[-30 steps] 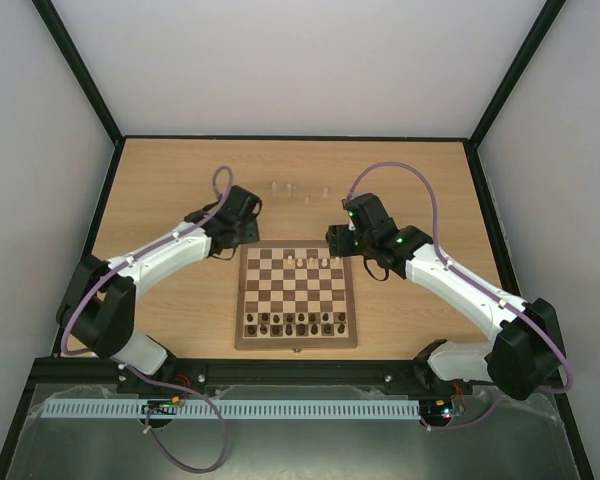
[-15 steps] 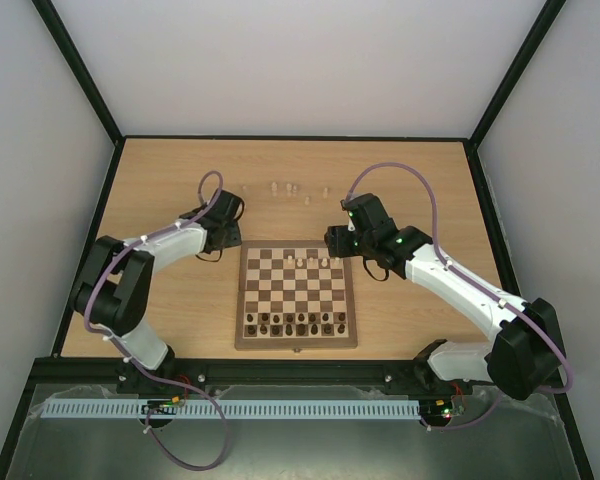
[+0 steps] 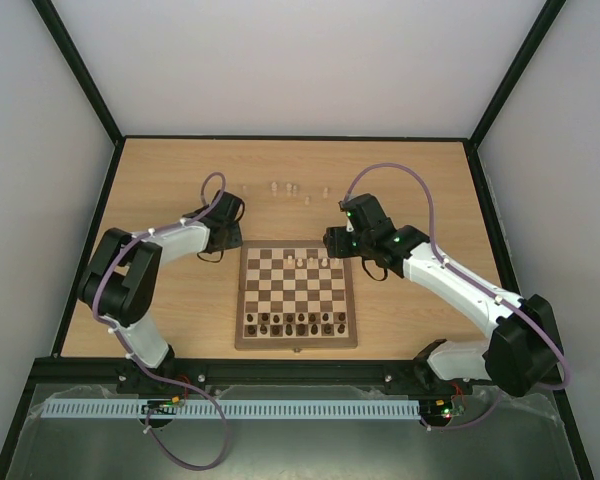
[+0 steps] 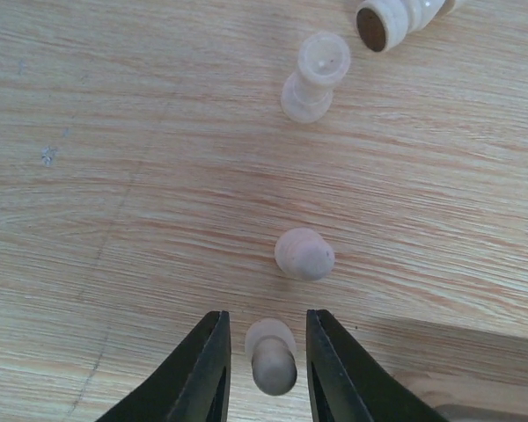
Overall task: Set up the chess pieces on the board
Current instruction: Pick up the chess piece at the center of the board, then place the chess piece on the chessboard.
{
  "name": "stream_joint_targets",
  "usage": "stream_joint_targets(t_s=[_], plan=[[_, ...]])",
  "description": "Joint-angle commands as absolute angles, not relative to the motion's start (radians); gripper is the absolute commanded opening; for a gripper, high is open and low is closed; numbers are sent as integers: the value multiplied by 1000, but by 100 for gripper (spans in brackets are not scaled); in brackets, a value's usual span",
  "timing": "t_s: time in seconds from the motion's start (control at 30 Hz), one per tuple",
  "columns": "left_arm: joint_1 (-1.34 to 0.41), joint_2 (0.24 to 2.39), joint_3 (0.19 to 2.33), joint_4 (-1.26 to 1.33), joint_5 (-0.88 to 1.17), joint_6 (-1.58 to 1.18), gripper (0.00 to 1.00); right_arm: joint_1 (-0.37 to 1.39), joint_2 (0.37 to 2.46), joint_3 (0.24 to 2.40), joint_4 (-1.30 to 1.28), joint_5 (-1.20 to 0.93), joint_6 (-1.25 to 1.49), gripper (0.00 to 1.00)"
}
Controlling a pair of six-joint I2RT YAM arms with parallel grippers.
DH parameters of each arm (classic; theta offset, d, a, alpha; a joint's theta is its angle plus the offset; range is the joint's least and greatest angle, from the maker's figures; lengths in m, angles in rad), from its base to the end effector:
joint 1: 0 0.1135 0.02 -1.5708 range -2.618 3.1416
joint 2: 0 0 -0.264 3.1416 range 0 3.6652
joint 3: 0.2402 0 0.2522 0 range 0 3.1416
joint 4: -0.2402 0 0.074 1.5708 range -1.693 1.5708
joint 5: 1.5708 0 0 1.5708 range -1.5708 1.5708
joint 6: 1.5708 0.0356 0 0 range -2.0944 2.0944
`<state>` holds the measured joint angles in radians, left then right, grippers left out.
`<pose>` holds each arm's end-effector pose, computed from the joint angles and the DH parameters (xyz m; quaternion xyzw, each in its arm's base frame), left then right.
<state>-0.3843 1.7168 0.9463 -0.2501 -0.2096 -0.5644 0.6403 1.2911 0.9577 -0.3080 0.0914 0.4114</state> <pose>0.3114 -0.1179 0.1544 -0.1144 0.9507 -0.0338 0.2863 0.2312 0.1682 0.2783 -0.0816 0.8895 0.1894 0.4077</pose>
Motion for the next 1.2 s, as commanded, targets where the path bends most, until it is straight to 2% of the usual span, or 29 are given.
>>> stream_joint_targets(t_s=[0.0,0.23,0.4,0.6,0.93,1.17], plan=[[-374,1742,948,-235,-200,-557,26,644,1301,951,-304,86,408,70],[-374,1734,932,-243,-196,-558,24,644,1306,952,-302,83,409,70],[-374,1732,921,-242,-195,-558,9,645,1308,952,-301,82,408,70],[-398,1701,917,-285,-201,-562,5,645,1308,951,-301,81,408,70],[-553,1516,982,-469,-242,-582,6,644,1298,950,-304,92,410,70],[-698,1542,1065,-515,-239,-600,8,645,1281,947,-308,119,414,70]])
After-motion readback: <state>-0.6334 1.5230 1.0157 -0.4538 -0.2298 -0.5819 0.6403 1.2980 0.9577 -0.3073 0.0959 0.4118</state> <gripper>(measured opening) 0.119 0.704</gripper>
